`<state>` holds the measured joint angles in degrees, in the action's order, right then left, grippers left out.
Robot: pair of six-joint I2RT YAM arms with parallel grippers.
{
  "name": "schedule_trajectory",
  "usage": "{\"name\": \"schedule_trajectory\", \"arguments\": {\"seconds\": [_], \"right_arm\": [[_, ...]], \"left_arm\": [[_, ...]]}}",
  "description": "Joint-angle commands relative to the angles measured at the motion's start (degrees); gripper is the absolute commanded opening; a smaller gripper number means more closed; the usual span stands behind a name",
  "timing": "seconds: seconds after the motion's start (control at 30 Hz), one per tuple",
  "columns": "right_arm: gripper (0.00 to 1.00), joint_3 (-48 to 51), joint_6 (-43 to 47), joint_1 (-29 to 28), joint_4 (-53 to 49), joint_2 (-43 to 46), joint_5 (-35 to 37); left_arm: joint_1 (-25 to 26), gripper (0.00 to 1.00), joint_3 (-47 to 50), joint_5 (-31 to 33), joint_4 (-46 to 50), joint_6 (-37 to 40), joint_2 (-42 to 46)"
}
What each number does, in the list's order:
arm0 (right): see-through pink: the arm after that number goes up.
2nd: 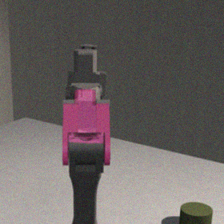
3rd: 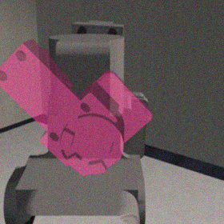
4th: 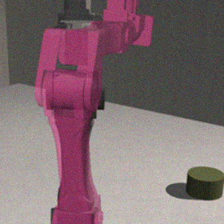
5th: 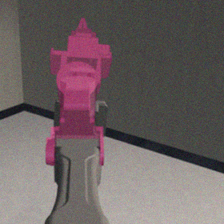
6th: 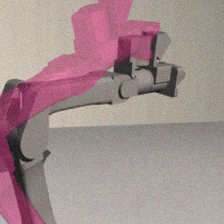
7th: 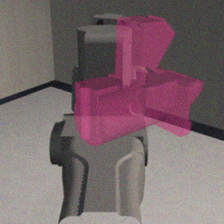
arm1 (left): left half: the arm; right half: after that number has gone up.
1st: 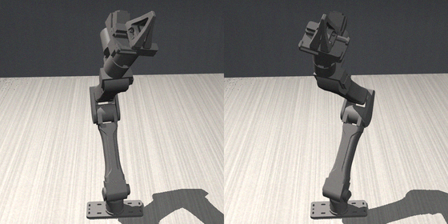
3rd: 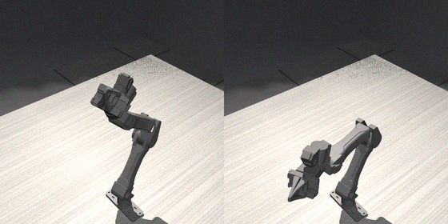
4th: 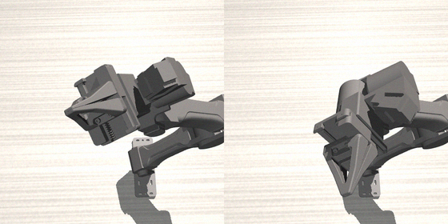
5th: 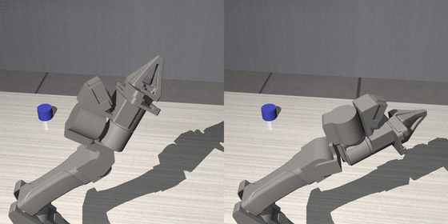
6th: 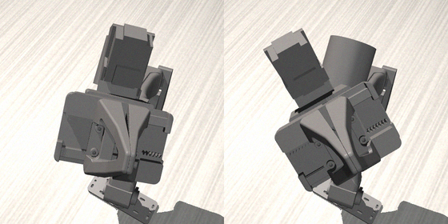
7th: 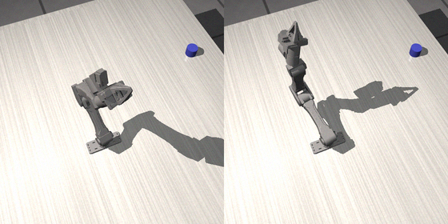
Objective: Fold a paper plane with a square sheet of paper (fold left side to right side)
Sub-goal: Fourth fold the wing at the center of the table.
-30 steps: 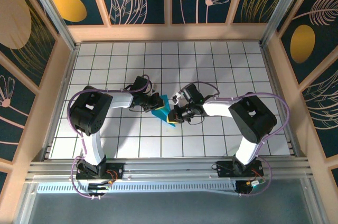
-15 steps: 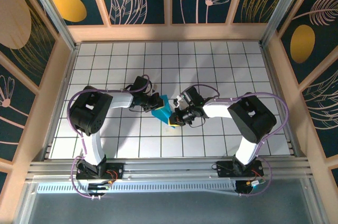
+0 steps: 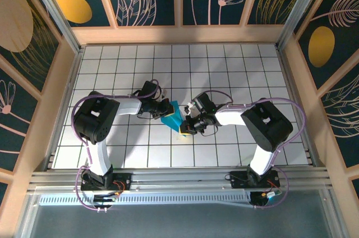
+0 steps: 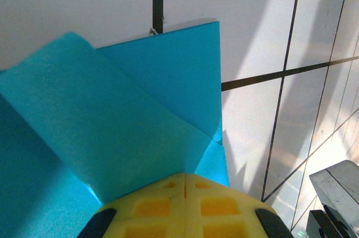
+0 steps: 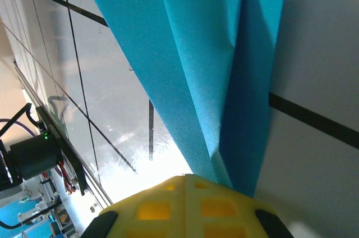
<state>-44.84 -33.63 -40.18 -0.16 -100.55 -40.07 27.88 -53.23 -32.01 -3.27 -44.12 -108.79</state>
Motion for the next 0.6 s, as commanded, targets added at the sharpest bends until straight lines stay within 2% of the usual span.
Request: {"name": "schedule_trajectory", "arguments": {"seconds": [0.0,0.57], "right_arm": [[0.00,1.03,-0.47,-0.60,-0.76,-1.24,1.14],[0.00,1.33,-0.21,-0.86,-1.47,-1.63,2.06]], "left_arm": [[0.25,0.01,2.41,5.56,7.22,1.15,-2.04],[0.25,0.01,2.41,5.61,7.31,1.30,-2.04]]}}
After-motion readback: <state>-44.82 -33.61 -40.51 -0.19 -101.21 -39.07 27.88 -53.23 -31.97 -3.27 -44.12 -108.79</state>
